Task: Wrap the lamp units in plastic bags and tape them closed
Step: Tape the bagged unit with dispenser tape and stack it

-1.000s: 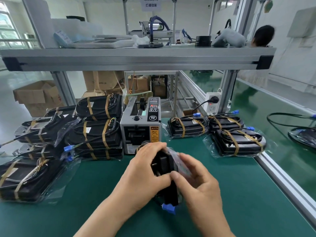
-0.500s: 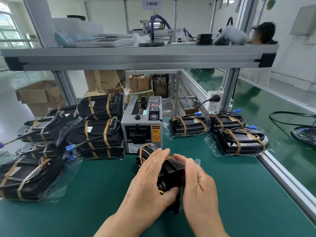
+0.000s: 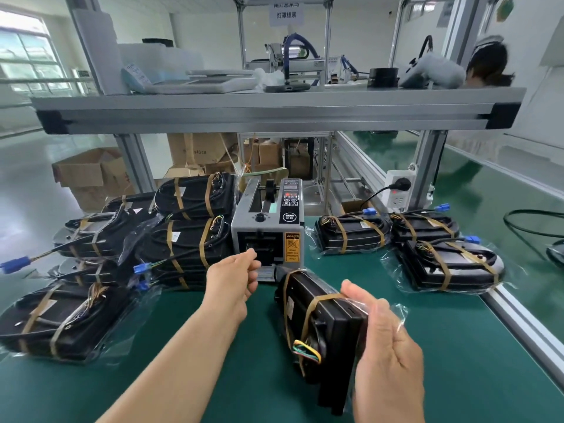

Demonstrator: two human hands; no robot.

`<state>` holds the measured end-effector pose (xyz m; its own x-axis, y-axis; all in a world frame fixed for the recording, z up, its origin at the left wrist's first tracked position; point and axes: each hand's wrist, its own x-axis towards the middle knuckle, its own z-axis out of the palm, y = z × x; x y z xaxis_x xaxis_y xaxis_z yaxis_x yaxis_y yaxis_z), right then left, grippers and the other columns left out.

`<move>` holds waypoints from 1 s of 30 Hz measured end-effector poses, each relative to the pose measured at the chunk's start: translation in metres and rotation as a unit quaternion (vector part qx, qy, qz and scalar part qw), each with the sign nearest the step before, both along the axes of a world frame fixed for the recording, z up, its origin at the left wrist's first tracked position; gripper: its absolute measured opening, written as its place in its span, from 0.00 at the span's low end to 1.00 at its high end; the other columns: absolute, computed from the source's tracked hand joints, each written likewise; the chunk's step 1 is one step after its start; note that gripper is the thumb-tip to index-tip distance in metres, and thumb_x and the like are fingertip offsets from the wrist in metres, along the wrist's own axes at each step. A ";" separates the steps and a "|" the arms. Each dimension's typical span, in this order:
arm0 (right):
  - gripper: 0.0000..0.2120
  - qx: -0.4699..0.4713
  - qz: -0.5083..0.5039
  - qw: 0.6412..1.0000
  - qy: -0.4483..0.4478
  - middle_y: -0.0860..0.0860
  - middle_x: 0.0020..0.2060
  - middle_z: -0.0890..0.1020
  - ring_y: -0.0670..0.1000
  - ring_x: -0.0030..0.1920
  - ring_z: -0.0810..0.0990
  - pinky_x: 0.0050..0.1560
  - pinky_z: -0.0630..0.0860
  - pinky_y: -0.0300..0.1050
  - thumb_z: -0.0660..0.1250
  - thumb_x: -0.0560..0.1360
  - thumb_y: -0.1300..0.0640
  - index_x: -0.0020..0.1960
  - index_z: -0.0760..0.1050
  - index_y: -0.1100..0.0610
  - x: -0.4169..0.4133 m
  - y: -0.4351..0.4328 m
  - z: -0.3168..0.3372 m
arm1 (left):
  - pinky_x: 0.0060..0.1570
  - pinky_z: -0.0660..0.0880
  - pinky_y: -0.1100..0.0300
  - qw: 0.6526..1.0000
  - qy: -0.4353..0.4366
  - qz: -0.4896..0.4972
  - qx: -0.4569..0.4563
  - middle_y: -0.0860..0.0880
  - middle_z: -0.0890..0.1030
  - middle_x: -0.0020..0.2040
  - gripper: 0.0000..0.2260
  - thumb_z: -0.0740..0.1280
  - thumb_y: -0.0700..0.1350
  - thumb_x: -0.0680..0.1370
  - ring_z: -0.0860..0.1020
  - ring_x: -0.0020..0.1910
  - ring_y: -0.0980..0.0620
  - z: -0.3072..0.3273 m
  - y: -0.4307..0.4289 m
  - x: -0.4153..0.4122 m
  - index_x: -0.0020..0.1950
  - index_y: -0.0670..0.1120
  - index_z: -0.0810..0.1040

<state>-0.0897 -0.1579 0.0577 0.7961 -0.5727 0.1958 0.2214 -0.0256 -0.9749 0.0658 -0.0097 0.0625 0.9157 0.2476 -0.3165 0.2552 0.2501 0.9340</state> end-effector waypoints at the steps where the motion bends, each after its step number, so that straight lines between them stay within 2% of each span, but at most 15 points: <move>1: 0.21 0.009 -0.004 1.000 -0.012 0.54 0.30 0.80 0.56 0.28 0.73 0.30 0.68 0.26 0.52 0.77 0.37 0.53 0.84 0.36 0.000 0.001 -0.003 | 0.25 0.72 0.66 0.999 0.025 0.005 -0.021 0.51 0.80 0.32 0.07 0.70 0.45 0.79 0.73 0.27 0.58 -0.001 -0.001 0.008 0.42 0.44 0.82; 3: 0.21 0.022 -0.011 0.999 -0.035 0.50 0.36 0.85 0.59 0.30 0.74 0.33 0.70 0.28 0.53 0.79 0.40 0.54 0.84 0.39 0.002 0.002 -0.008 | 0.22 0.69 0.68 0.997 0.055 0.009 -0.045 0.53 0.78 0.26 0.09 0.71 0.46 0.79 0.72 0.24 0.59 -0.002 -0.005 0.020 0.40 0.44 0.80; 4: 0.20 0.028 -0.013 0.999 -0.043 0.47 0.38 0.86 0.57 0.29 0.73 0.35 0.71 0.28 0.53 0.79 0.40 0.54 0.84 0.40 0.003 0.003 -0.010 | 0.20 0.68 0.68 0.997 0.064 0.010 -0.052 0.53 0.77 0.24 0.09 0.71 0.46 0.78 0.72 0.23 0.60 -0.002 -0.007 0.025 0.40 0.44 0.80; 5: 0.20 0.038 -0.011 0.998 -0.051 0.44 0.41 0.87 0.55 0.31 0.76 0.41 0.75 0.31 0.53 0.79 0.41 0.54 0.84 0.40 0.005 0.003 -0.012 | 0.20 0.68 0.68 0.996 0.070 0.012 -0.057 0.54 0.77 0.24 0.09 0.72 0.46 0.78 0.72 0.22 0.60 -0.002 -0.009 0.028 0.40 0.44 0.80; 6: 0.20 0.048 -0.006 0.997 -0.056 0.43 0.47 0.87 0.57 0.38 0.81 0.49 0.77 0.37 0.54 0.79 0.42 0.54 0.84 0.41 0.006 0.003 -0.014 | 0.20 0.68 0.68 0.995 0.074 0.016 -0.061 0.53 0.77 0.24 0.08 0.73 0.47 0.77 0.72 0.21 0.61 -0.002 -0.010 0.031 0.41 0.44 0.80; 8: 0.20 0.052 0.002 0.997 -0.062 0.43 0.53 0.86 0.60 0.50 0.84 0.60 0.76 0.49 0.54 0.80 0.44 0.55 0.85 0.44 0.008 0.003 -0.017 | 0.19 0.68 0.68 0.993 0.081 0.026 -0.076 0.52 0.78 0.26 0.07 0.73 0.46 0.76 0.73 0.20 0.60 0.000 -0.014 0.036 0.44 0.44 0.81; 10: 0.21 0.053 0.003 0.996 -0.068 0.45 0.54 0.86 0.54 0.57 0.84 0.66 0.73 0.56 0.54 0.80 0.45 0.55 0.85 0.48 0.009 0.004 -0.019 | 0.19 0.67 0.69 0.990 0.088 0.040 -0.100 0.51 0.78 0.29 0.06 0.73 0.44 0.76 0.73 0.21 0.60 0.003 -0.018 0.040 0.48 0.43 0.81; 13: 0.20 0.031 0.004 0.997 -0.068 0.44 0.55 0.86 0.50 0.54 0.84 0.64 0.75 0.48 0.54 0.82 0.47 0.56 0.85 0.49 0.009 0.007 -0.022 | 0.20 0.67 0.68 0.985 0.087 0.081 -0.123 0.51 0.77 0.26 0.04 0.72 0.41 0.76 0.72 0.20 0.58 0.008 -0.024 0.040 0.43 0.43 0.79; 15: 0.20 0.027 0.005 0.997 -0.074 0.44 0.55 0.86 0.48 0.59 0.83 0.65 0.75 0.50 0.54 0.83 0.47 0.57 0.85 0.49 0.007 0.009 -0.024 | 0.21 0.67 0.67 0.985 0.052 0.106 -0.127 0.52 0.75 0.23 0.06 0.71 0.39 0.75 0.71 0.20 0.58 0.012 -0.023 0.031 0.39 0.44 0.77; 17: 0.19 0.031 0.010 0.996 -0.080 0.44 0.55 0.86 0.46 0.61 0.82 0.65 0.75 0.49 0.55 0.83 0.46 0.57 0.85 0.47 0.005 0.011 -0.024 | 0.22 0.67 0.66 0.990 -0.003 0.087 -0.115 0.53 0.74 0.23 0.06 0.71 0.38 0.74 0.70 0.21 0.59 0.019 -0.018 0.014 0.38 0.45 0.77; 20: 0.18 0.038 0.037 0.996 -0.072 0.43 0.54 0.86 0.44 0.58 0.83 0.59 0.77 0.37 0.55 0.80 0.45 0.58 0.83 0.41 0.004 0.012 -0.019 | 0.28 0.72 0.65 0.990 -0.111 -0.067 -0.052 0.52 0.75 0.29 0.09 0.72 0.41 0.74 0.72 0.27 0.57 0.037 -0.003 -0.031 0.34 0.47 0.79; 22: 0.18 0.033 0.053 0.996 -0.061 0.41 0.52 0.86 0.41 0.55 0.83 0.53 0.76 0.29 0.55 0.79 0.44 0.57 0.83 0.39 0.003 0.013 -0.016 | 0.32 0.73 0.66 0.966 -0.157 -0.207 0.009 0.50 0.74 0.31 0.08 0.74 0.48 0.69 0.72 0.30 0.56 0.049 0.004 -0.066 0.32 0.49 0.80; 24: 0.17 0.047 0.063 0.995 -0.064 0.41 0.51 0.87 0.42 0.54 0.84 0.50 0.76 0.30 0.56 0.79 0.44 0.57 0.83 0.38 0.003 0.013 -0.013 | 0.33 0.71 0.68 0.936 -0.163 -0.302 0.082 0.49 0.73 0.32 0.10 0.75 0.53 0.63 0.70 0.31 0.56 0.058 0.004 -0.096 0.33 0.48 0.81; 27: 0.15 0.058 0.072 0.994 -0.063 0.44 0.50 0.87 0.45 0.53 0.85 0.51 0.79 0.36 0.58 0.83 0.45 0.56 0.83 0.40 0.003 0.017 -0.013 | 0.30 0.67 0.72 0.919 -0.145 -0.335 0.149 0.50 0.75 0.30 0.07 0.77 0.47 0.68 0.69 0.27 0.59 0.061 -0.003 -0.117 0.34 0.46 0.83; 30: 0.15 0.059 0.079 0.993 -0.062 0.44 0.50 0.87 0.46 0.52 0.85 0.49 0.80 0.36 0.58 0.81 0.46 0.56 0.84 0.40 0.001 0.018 -0.013 | 0.27 0.66 0.73 0.922 -0.129 -0.327 0.165 0.51 0.78 0.28 0.05 0.75 0.42 0.70 0.71 0.24 0.61 0.060 -0.009 -0.118 0.33 0.46 0.84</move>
